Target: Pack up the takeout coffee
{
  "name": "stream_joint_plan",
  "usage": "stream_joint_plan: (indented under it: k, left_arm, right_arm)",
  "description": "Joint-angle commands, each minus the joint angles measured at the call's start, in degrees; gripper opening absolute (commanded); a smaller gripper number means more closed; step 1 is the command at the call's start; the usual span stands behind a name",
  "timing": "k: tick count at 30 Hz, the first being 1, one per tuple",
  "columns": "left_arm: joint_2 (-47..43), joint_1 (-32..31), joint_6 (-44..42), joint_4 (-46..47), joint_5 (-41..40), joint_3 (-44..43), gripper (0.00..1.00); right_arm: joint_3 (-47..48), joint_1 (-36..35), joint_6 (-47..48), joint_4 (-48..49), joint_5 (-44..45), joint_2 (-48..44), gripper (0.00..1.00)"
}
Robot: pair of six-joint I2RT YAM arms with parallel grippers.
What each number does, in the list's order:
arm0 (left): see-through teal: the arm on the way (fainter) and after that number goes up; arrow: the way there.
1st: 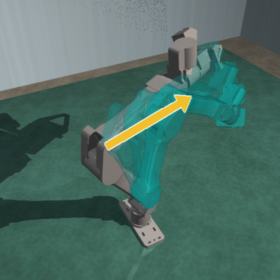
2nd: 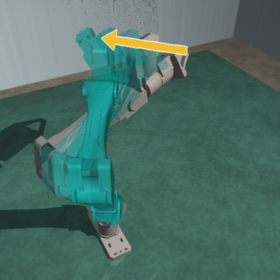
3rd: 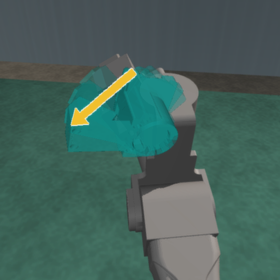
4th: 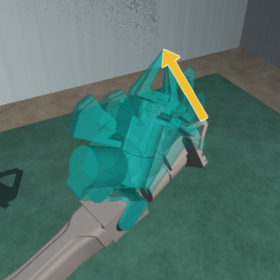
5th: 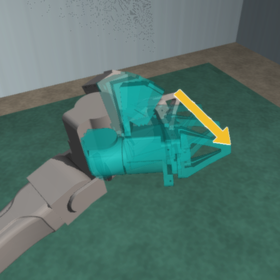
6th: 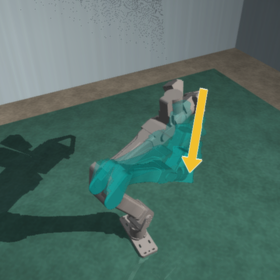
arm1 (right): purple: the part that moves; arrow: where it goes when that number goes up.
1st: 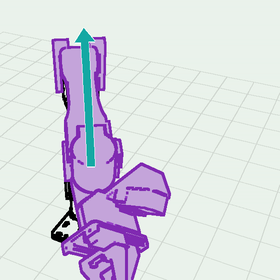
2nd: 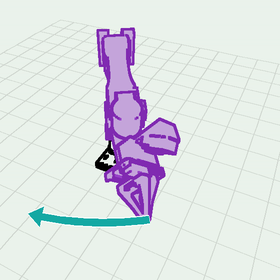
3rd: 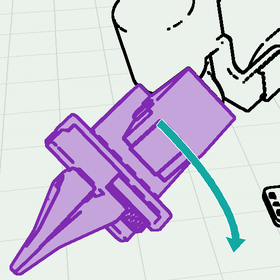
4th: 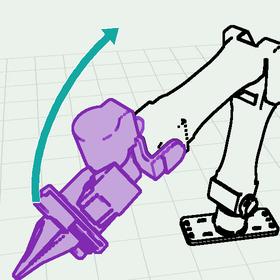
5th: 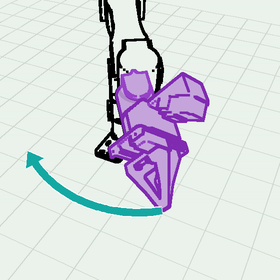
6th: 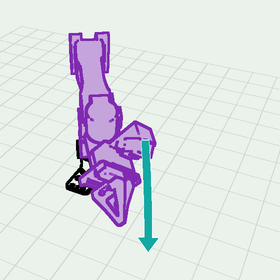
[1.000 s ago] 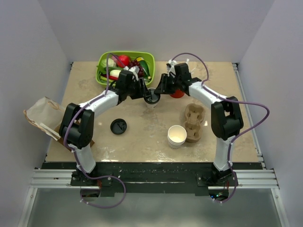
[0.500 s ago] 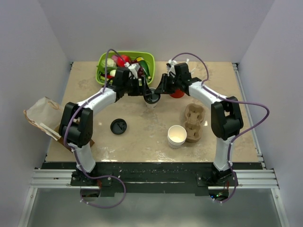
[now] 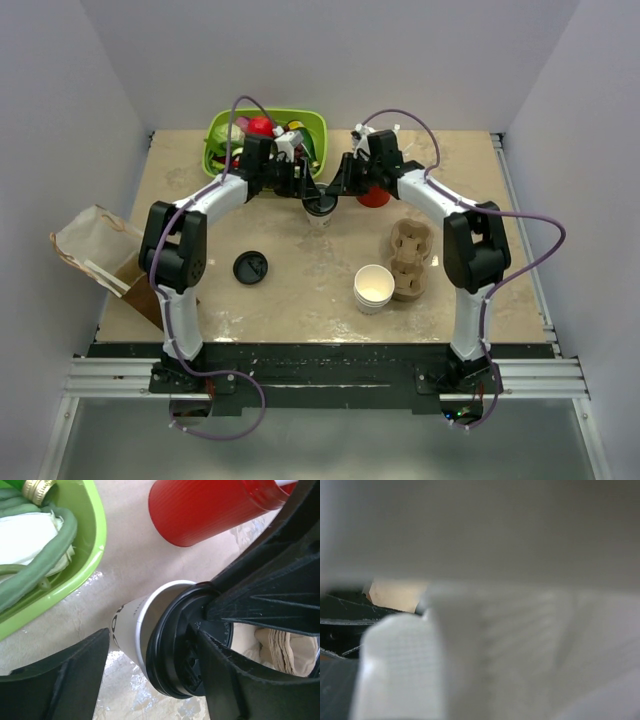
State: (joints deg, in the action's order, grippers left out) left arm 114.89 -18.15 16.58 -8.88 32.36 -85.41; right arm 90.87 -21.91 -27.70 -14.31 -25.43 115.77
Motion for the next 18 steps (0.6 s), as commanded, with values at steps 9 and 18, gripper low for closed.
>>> stream_joint_plan:
  k: [9, 18]
  left_arm:
    - [-1.1, -1.0, -2.4, 2.5, 0.4, 1.2, 0.41]
    - [-4.5, -3.6, 4.5, -0.6, -12.8, 4.8, 0.34]
  right_arm:
    - [-0.3, 0.4, 1.2, -1.3, 3.9, -0.7, 0.36]
    - [-2.4, 0.3, 1.4, -0.5, 3.5, -2.9, 0.47]
